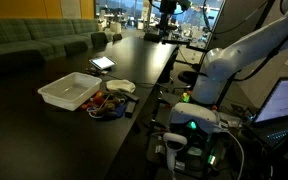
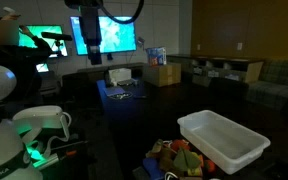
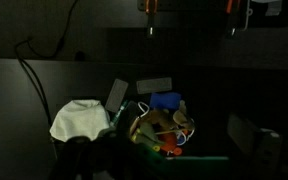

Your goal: Use the towel to push the items that are on the table to the left

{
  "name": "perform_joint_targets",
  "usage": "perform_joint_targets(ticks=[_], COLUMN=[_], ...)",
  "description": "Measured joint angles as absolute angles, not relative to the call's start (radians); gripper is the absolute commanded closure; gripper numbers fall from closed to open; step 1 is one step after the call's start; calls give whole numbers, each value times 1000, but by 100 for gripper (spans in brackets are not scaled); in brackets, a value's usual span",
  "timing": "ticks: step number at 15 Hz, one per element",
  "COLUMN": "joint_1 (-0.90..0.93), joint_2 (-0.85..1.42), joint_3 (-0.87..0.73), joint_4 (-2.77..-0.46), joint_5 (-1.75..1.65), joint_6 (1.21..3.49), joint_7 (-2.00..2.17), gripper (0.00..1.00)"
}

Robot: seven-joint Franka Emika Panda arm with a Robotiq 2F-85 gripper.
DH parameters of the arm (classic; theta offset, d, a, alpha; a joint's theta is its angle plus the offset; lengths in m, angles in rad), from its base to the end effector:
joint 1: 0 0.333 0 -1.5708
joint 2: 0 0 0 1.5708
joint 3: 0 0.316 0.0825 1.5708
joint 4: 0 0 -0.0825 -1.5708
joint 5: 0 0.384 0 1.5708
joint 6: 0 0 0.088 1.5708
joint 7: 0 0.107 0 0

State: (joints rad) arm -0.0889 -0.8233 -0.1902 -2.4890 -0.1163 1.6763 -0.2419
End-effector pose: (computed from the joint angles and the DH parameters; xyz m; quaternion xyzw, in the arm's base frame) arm 0.2894 -0.1061 0.5423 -0.9998 -0.0174 -0.0038 0.0111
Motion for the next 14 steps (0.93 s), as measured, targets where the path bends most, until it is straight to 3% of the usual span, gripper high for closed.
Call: perform_joint_targets(ticks=[9,14], joint_1=[-89,-89], joint_2=[-818,-721], joint_3=[-191,-193], joint_4=[-2483,-2487], joint_5=[-116,-116], joint_6=[1682,1808], joint_7=[-242,-242], gripper=[0,0])
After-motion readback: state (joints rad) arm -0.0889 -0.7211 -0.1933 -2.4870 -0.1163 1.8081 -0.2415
